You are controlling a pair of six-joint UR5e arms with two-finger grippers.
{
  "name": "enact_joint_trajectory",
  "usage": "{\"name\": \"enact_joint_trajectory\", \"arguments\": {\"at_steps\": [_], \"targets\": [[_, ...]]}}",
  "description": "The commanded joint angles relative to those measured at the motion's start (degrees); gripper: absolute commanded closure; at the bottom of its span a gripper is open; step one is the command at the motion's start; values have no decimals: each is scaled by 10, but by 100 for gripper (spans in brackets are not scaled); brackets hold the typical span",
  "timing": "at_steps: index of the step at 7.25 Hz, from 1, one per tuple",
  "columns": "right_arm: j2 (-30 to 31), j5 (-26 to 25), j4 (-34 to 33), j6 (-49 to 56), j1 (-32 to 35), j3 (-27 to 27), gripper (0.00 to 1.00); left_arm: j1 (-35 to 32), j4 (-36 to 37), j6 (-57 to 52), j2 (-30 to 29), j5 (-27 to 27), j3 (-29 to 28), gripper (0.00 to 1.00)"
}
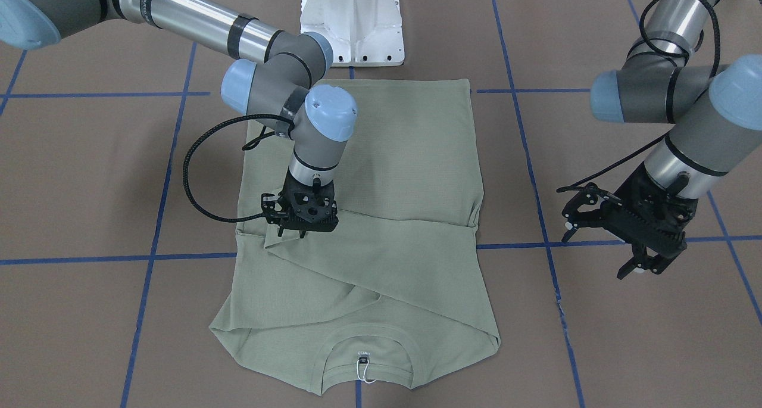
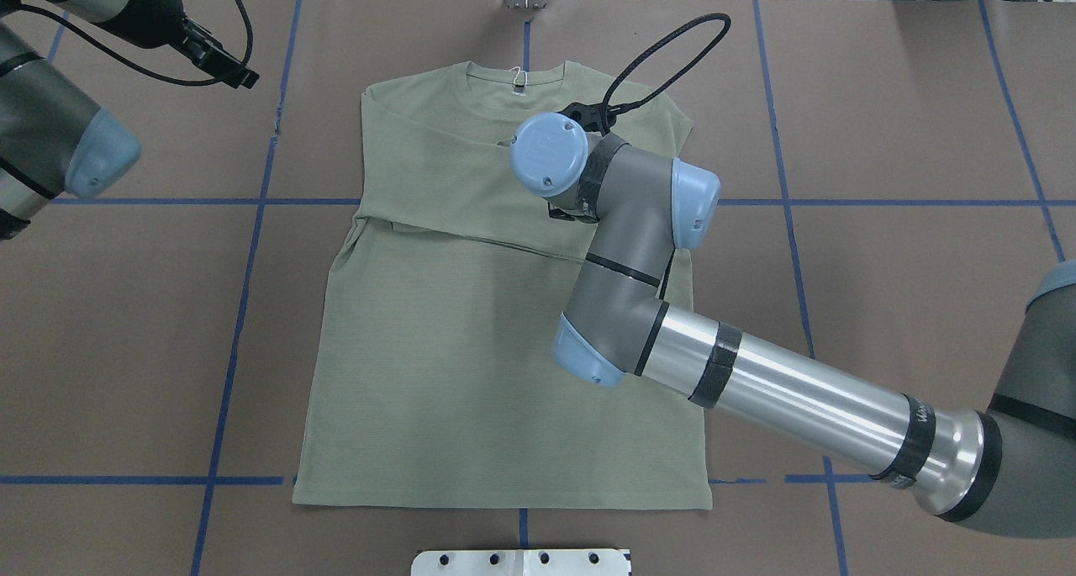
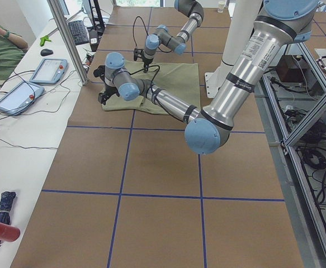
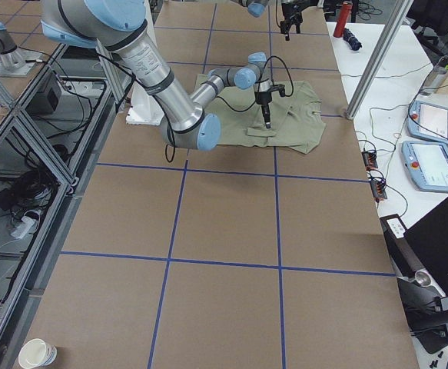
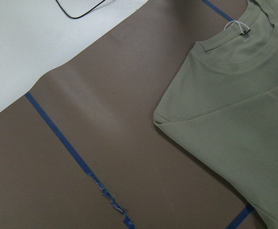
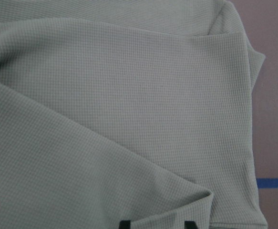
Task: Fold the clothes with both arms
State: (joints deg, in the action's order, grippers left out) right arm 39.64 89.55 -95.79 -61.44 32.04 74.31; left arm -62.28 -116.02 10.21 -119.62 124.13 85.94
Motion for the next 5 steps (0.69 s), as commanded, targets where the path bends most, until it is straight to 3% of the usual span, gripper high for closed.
{"name": "enact_joint_trajectory", "arguments": {"at_steps": [1, 5], "targets": [[-4, -2, 0, 0, -3, -2, 52, 1, 0, 0, 0, 1, -1, 0], [-9, -13, 0, -10, -10, -20, 53, 1, 0, -1, 4, 0, -1, 0]]}}
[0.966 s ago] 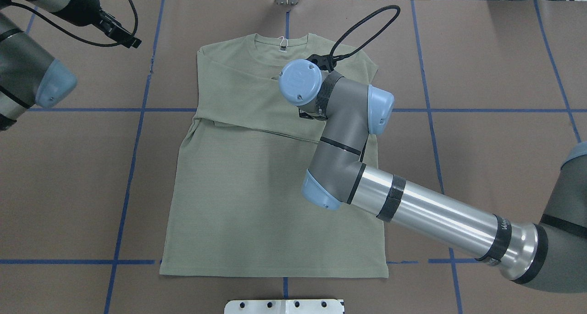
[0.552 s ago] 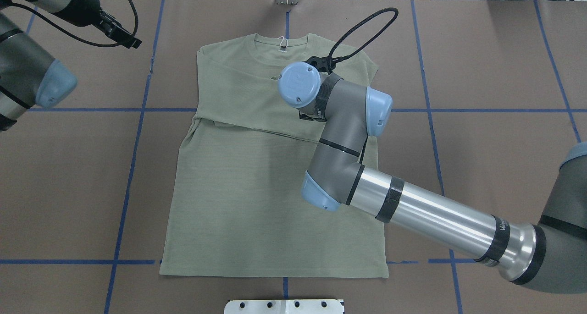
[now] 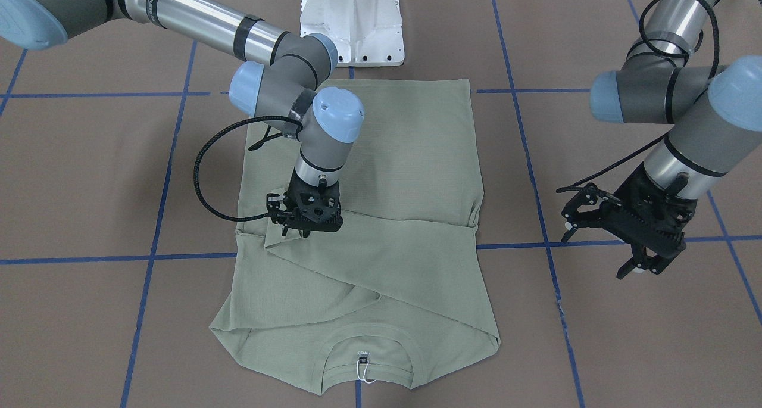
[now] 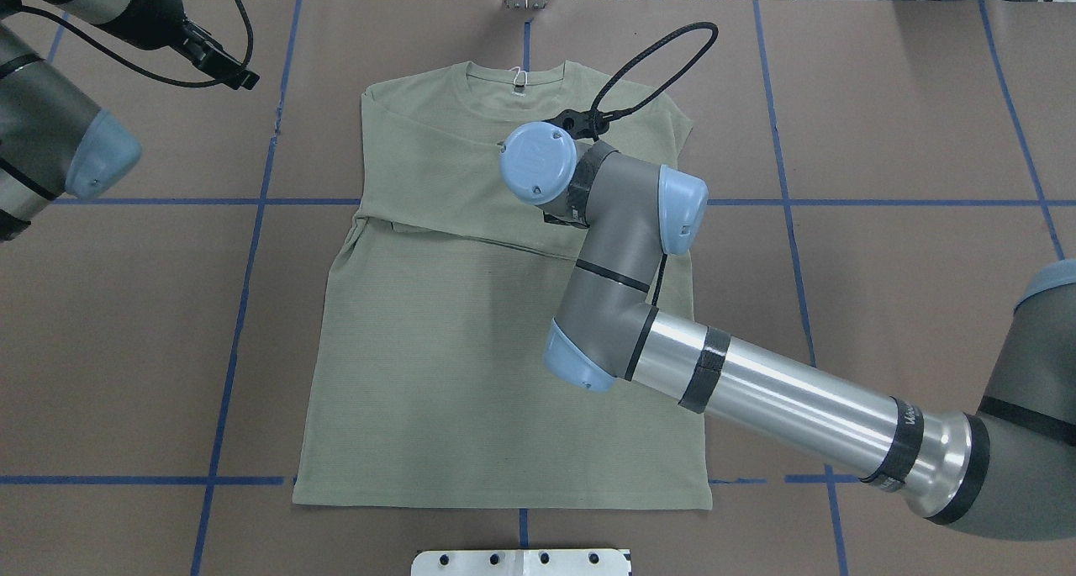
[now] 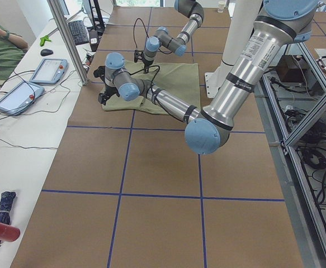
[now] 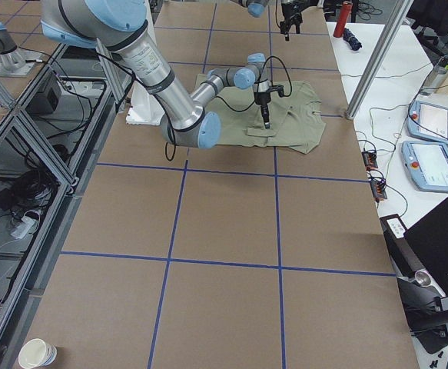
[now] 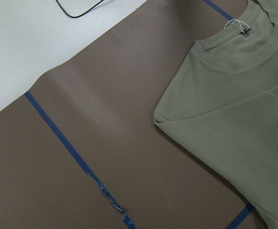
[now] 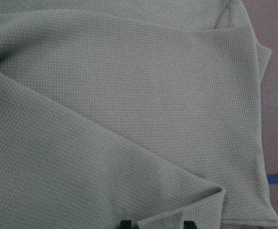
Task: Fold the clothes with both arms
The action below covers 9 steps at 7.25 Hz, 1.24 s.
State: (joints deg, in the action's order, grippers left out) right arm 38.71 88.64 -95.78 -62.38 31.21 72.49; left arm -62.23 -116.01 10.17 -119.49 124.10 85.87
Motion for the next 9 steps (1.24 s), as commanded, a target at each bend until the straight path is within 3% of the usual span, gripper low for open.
{"name": "enact_joint_trajectory", "arguments": {"at_steps": [1, 3, 7, 9], "targets": [[1, -4, -2, 0, -3, -2, 57, 0, 0, 0, 2, 0, 0, 0], [3, -7, -4, 0, -3, -2, 100, 0, -2, 0, 2, 0, 0, 0], [6, -12, -18, 16, 7, 14, 100, 0, -26, 6, 11, 1, 0, 0], [69, -9, -56, 57, 15, 112, 100, 0, -26, 7, 11, 1, 1, 0]]}}
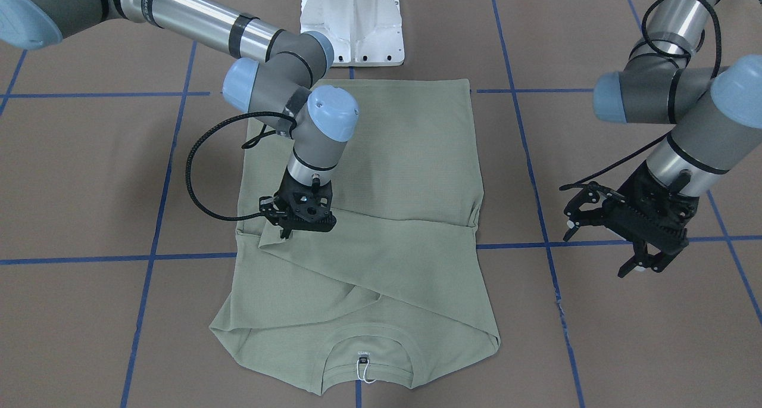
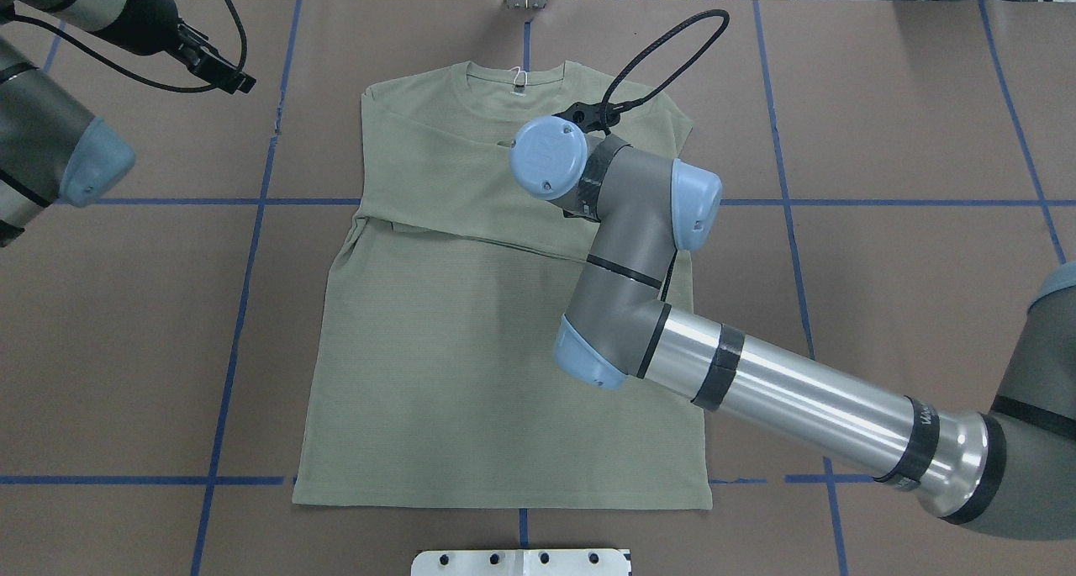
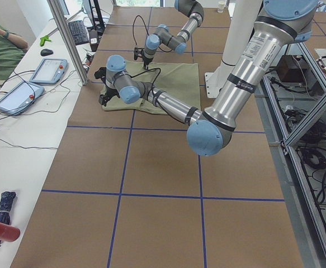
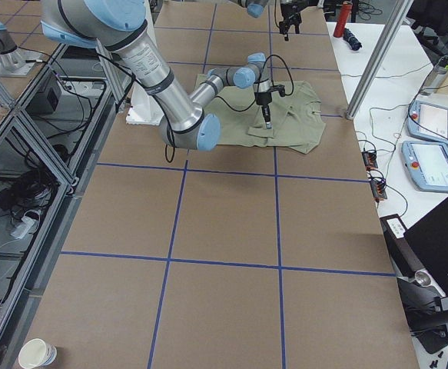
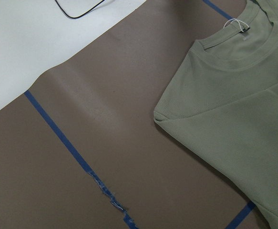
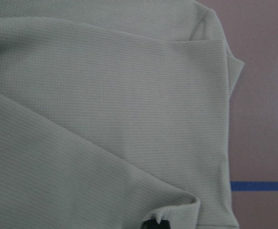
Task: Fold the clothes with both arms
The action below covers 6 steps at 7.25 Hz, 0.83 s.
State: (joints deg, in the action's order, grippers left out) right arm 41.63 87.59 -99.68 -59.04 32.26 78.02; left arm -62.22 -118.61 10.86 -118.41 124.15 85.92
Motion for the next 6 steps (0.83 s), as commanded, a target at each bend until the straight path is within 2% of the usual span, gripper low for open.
{"name": "enact_joint_trajectory", "arguments": {"at_steps": [1, 5, 6], "targets": [[81, -1, -17, 43, 7, 96, 100, 1, 0, 0, -1, -1, 0, 0], [99, -16, -10, 93, 11, 94, 100, 0, 0, 0, -1, -1, 3, 0], [100, -16, -10, 98, 11, 93, 95, 0, 0, 1, -1, -1, 3, 0]]}}
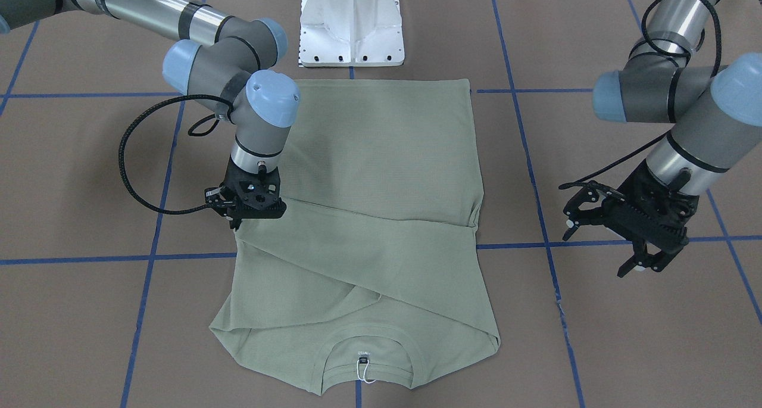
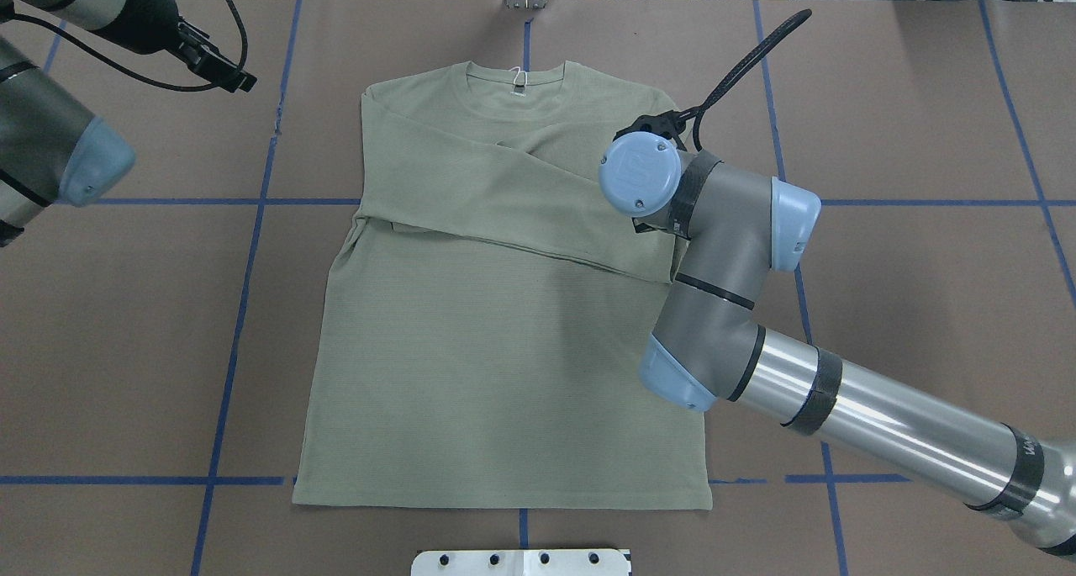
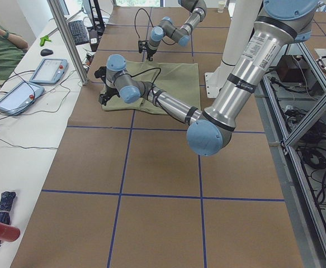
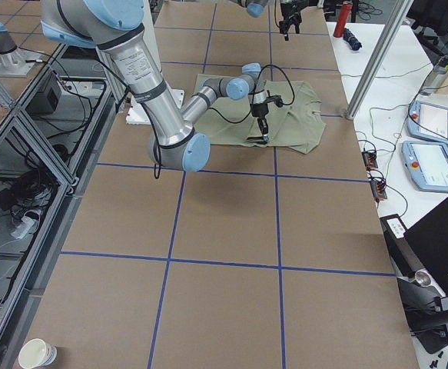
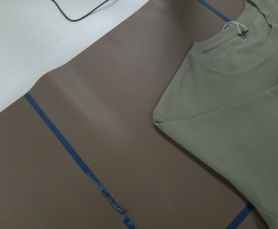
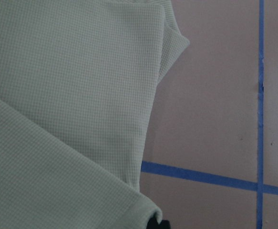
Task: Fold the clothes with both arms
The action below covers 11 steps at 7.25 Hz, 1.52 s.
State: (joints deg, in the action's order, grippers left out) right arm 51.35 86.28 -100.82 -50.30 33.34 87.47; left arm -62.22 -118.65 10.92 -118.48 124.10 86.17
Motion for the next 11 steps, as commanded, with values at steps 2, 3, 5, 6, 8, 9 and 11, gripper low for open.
{"name": "enact_joint_trajectory", "arguments": {"at_steps": [2, 3, 5, 6, 8, 9, 11], "targets": [[2, -1, 50, 2, 3, 2, 0, 1, 0, 1, 0, 0, 0, 0], [2, 11, 76, 2, 12, 8, 0, 1, 0, 2, 1, 0, 7, 0], [39, 87, 78, 1, 29, 102, 0, 7, 3, 59, 18, 0, 49, 0], [88, 113, 77, -1, 30, 187, 0, 17, 4, 83, 36, 0, 83, 0], [130, 146, 74, -111, 29, 270, 0, 53, 4, 189, 91, -6, 176, 0], [156, 151, 78, -170, 23, 297, 0, 77, 4, 253, 131, -11, 235, 0], [208, 144, 84, -302, -32, 395, 0, 168, 4, 415, 204, -74, 342, 0]]}}
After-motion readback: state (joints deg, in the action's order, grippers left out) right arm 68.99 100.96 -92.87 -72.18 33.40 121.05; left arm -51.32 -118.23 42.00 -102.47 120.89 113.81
